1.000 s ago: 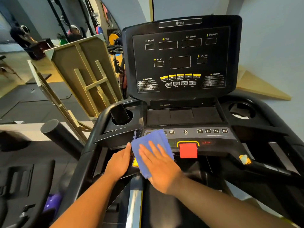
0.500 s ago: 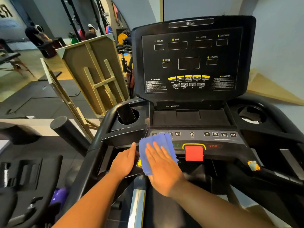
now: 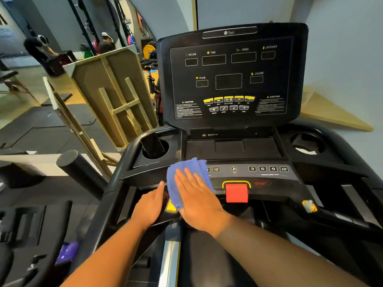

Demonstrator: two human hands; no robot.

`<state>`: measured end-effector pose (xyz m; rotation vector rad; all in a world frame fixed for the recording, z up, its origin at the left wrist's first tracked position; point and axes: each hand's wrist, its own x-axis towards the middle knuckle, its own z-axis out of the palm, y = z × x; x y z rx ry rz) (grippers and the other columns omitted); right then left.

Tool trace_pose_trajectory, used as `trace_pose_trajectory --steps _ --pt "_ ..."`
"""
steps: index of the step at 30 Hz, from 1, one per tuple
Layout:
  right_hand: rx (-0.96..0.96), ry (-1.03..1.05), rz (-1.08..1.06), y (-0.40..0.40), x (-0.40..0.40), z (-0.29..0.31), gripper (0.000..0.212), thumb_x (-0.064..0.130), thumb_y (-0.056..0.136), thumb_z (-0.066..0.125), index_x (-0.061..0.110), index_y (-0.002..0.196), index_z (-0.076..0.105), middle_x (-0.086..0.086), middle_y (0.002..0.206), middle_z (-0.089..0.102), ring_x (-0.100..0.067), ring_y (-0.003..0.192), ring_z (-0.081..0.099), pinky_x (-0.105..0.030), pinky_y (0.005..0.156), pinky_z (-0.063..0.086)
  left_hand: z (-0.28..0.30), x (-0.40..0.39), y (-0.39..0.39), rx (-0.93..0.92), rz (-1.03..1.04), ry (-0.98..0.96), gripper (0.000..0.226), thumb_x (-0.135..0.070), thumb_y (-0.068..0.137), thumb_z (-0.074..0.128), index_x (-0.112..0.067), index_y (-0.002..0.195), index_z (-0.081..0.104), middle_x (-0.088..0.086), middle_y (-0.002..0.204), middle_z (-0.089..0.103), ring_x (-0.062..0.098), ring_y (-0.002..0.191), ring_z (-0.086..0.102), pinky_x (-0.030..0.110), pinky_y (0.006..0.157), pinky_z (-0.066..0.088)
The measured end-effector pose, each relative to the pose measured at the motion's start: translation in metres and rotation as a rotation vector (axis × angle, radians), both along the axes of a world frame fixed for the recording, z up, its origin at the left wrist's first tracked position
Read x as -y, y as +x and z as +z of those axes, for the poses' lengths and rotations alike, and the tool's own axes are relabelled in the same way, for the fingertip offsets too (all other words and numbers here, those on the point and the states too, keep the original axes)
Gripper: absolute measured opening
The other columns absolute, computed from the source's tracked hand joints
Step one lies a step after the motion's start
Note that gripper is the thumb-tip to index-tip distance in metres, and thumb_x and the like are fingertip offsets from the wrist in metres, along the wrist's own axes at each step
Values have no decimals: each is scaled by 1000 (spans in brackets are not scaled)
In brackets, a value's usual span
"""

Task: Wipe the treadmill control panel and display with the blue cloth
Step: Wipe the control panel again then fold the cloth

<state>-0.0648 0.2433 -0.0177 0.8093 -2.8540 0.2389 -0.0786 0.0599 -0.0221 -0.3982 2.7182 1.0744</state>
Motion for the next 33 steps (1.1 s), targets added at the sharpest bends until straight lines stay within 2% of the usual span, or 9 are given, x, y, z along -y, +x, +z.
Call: trace_pose_trajectory --steps 3,6,11,13,17,21,25,30,33 --pt "-15 36 -125 -7 -6 7 84 42 92 56 4 156 18 -14 165 16 -30 153 9 -41 120 -1 0 1 -2 3 2 -25 76 -72 98 15 -30 73 73 -1 91 75 21 91 68 48 96 50" --pt "14 -7 -179 -4 -34 1 78 43 100 42 8 153 -4 -11 165 -4 -28 152 -8 -39 121 -8 0 1 -2 13 -19 -34 73 -66 102 16 -26 80 73 5 96 74 22 94 67 47 99 48" --pt "24 -11 -389 6 -56 -12 76 46 93 43 0 152 34 -17 161 31 -37 149 25 -44 122 14 4 1 0 28 -41 -25 73 -65 103 16 -24 84 73 3 94 75 18 93 68 46 101 48" --pt "53 32 -308 6 -48 -6 77 48 93 45 2 153 32 -17 162 28 -40 150 16 -49 123 18 3 1 -1 27 -47 -38 72 -65 103 16 -25 80 72 2 92 74 18 92 68 48 102 48" --pt "97 88 72 -4 -66 8 79 36 95 49 13 160 11 -4 169 4 -29 153 -9 -42 123 -5 3 2 -2 18 -52 -43 73 -67 102 18 -26 77 72 5 93 75 23 94 68 50 100 48" --pt "23 103 45 1 -113 -4 73 38 92 38 14 159 19 -2 168 16 -27 155 9 -46 125 9 4 0 -2 24 -62 -43 73 -63 104 18 -23 98 78 8 107 75 23 102 67 47 105 45" --pt "-95 -63 -226 14 -163 -18 68 32 95 57 8 154 33 -7 163 31 -28 153 20 -50 120 25 11 -9 1 26 -93 -113 54 -38 112 19 -18 144 58 19 138 64 34 129 57 42 111 36" --pt "-14 -76 -649 23 -199 -14 68 46 102 39 9 157 25 -8 164 27 -27 154 14 -45 123 13 15 -9 4 53 -67 -82 56 -48 110 19 -30 100 71 12 116 70 28 110 62 45 107 39" --pt "-22 -96 -862 20 -166 -10 67 44 101 35 4 154 32 -17 161 32 -39 151 19 -53 121 18 17 -10 4 44 -28 -41 52 -55 108 20 -40 77 59 2 103 65 20 99 58 46 107 40"
